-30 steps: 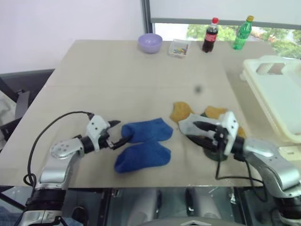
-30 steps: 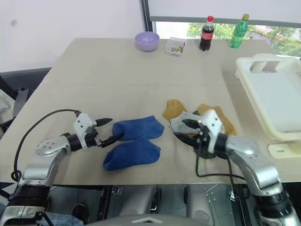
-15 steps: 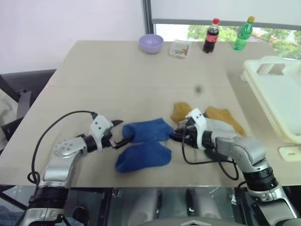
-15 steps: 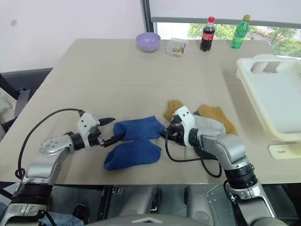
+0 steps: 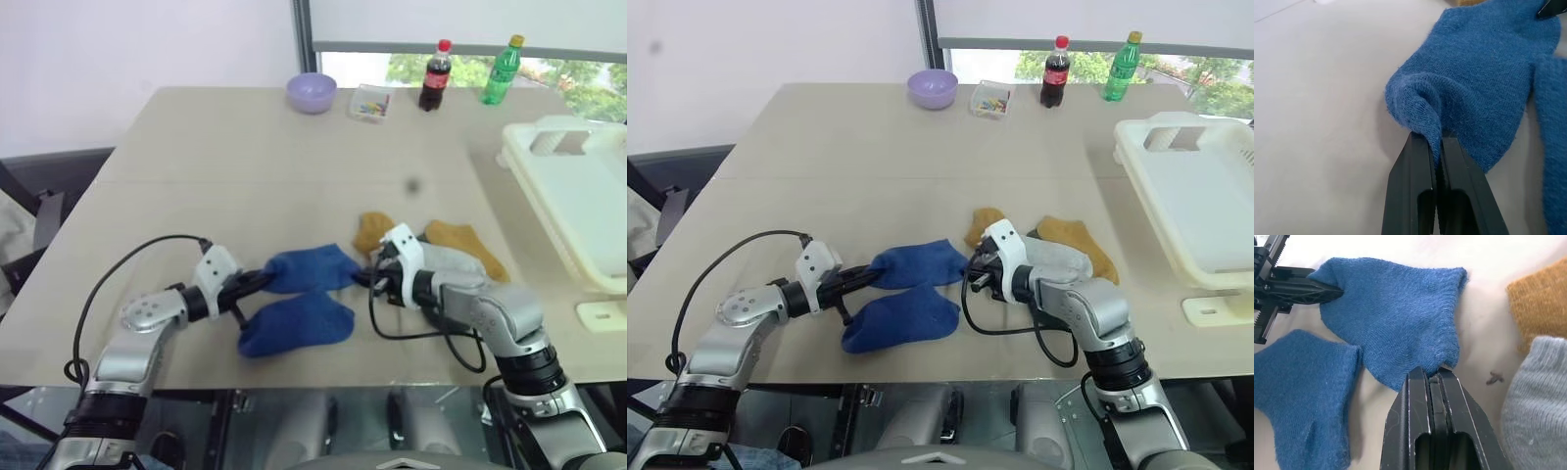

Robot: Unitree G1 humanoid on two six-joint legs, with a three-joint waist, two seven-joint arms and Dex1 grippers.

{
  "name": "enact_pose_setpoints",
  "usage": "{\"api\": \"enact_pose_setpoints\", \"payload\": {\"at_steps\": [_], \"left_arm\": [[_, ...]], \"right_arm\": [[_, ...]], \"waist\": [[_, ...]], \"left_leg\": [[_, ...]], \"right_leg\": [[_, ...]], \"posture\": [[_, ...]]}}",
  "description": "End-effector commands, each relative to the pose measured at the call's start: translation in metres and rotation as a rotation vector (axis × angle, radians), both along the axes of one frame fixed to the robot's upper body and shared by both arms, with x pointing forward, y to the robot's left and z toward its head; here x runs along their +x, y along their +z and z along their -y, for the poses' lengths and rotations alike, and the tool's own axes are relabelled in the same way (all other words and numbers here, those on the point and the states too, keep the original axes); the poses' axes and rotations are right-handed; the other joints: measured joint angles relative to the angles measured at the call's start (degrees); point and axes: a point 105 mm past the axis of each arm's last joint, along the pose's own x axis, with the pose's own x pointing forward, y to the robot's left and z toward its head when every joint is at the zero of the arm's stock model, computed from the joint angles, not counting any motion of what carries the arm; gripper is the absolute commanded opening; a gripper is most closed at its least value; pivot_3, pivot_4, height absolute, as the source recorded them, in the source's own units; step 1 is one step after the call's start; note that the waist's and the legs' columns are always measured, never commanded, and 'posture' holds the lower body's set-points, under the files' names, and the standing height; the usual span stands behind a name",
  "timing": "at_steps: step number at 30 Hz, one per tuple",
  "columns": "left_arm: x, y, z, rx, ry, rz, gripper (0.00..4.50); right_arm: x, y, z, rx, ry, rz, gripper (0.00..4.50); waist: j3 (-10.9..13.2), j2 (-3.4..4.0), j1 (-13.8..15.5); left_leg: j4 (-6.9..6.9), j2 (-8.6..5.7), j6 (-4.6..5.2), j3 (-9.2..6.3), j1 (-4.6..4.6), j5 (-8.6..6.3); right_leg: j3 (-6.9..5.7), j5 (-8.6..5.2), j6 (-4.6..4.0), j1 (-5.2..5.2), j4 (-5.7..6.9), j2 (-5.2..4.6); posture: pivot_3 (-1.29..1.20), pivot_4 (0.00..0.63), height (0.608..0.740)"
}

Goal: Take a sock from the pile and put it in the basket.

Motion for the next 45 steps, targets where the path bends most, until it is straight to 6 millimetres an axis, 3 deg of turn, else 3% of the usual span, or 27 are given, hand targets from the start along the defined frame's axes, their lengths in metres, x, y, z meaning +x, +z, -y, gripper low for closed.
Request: {"api": "enact_pose_setpoints", "payload": {"at_steps": [1,7,11,17,24,29,35,45], "left_arm": [[0.004,0.013,-0.006,-0.091,0.058,0.020,0.01],[-0.020,0.044,-0.007,-0.272,0.052,-0.019,0.01],[-0.054,0.053,-0.002,-0.341,0.025,-0.133,0.01],[-0.099,0.035,-0.007,-0.301,0.087,-0.262,0.01],[-0.129,0.015,0.001,-0.236,0.141,-0.306,0.01],[-0.130,0.005,0.002,-0.189,0.171,-0.270,0.01],[-0.121,0.008,0.002,-0.209,0.195,-0.214,0.01],[-0.112,-0.018,0.001,-0.131,0.208,-0.264,0.01]], "right_arm": [[0.003,0.028,-0.007,0.063,0.018,0.084,0.00],[-0.020,0.050,-0.012,0.121,0.134,0.092,0.00],[-0.040,0.053,-0.012,0.128,0.214,0.058,0.00],[-0.067,0.037,-0.012,0.115,0.296,-0.061,0.00],[-0.080,0.026,-0.015,0.127,0.317,-0.159,0.00],[-0.082,0.016,-0.011,0.102,0.300,-0.203,0.00],[-0.073,0.017,-0.013,0.109,0.258,-0.177,0.00],[-0.061,0.004,-0.010,0.068,0.177,-0.188,0.00]], "waist": [[0.0,-0.01,-0.2],[0.0,-0.05,-1.3],[0.1,-0.08,-1.6],[0.1,-0.08,-1.3],[0.1,-0.11,-1.2],[0.1,-0.11,-1.1],[0.1,-0.13,-1.2],[0.1,-0.13,-1.1]], "left_leg": [[0.00,0.00,0.00,0.00,-0.01,0.00],[-0.04,0.02,0.00,-0.03,-0.31,-0.01],[-0.16,0.02,-0.01,-0.01,-0.50,-0.02],[-0.36,0.03,-0.01,0.03,-0.46,-0.02],[-0.34,0.05,-0.02,0.12,-0.48,-0.02],[-0.37,0.06,-0.02,0.10,-0.50,-0.02],[-0.37,0.07,-0.02,0.11,-0.51,-0.02],[-0.39,0.06,-0.01,0.11,-0.50,-0.02]], "right_leg": [[0.01,0.00,0.00,0.00,0.00,0.03],[0.02,0.01,-0.01,-0.21,-0.06,-0.09],[0.08,0.01,-0.03,-0.52,-0.03,-0.12],[0.26,-0.13,-0.24,-0.55,-0.11,-0.16],[0.25,-0.21,-0.13,-0.49,-0.30,-0.18],[0.25,-0.22,-0.14,-0.50,-0.33,-0.17],[0.19,-0.26,-0.05,-0.51,-0.34,-0.16],[0.08,-0.20,-0.15,-0.51,-0.34,-0.14]], "posture": [[0.00,0.150,0.735],[0.00,0.150,0.735],[0.00,0.150,0.735],[0.00,0.150,0.735],[0.00,0.150,0.735],[0.00,0.150,0.735],[0.00,0.150,0.735],[0.00,0.150,0.735]]}}
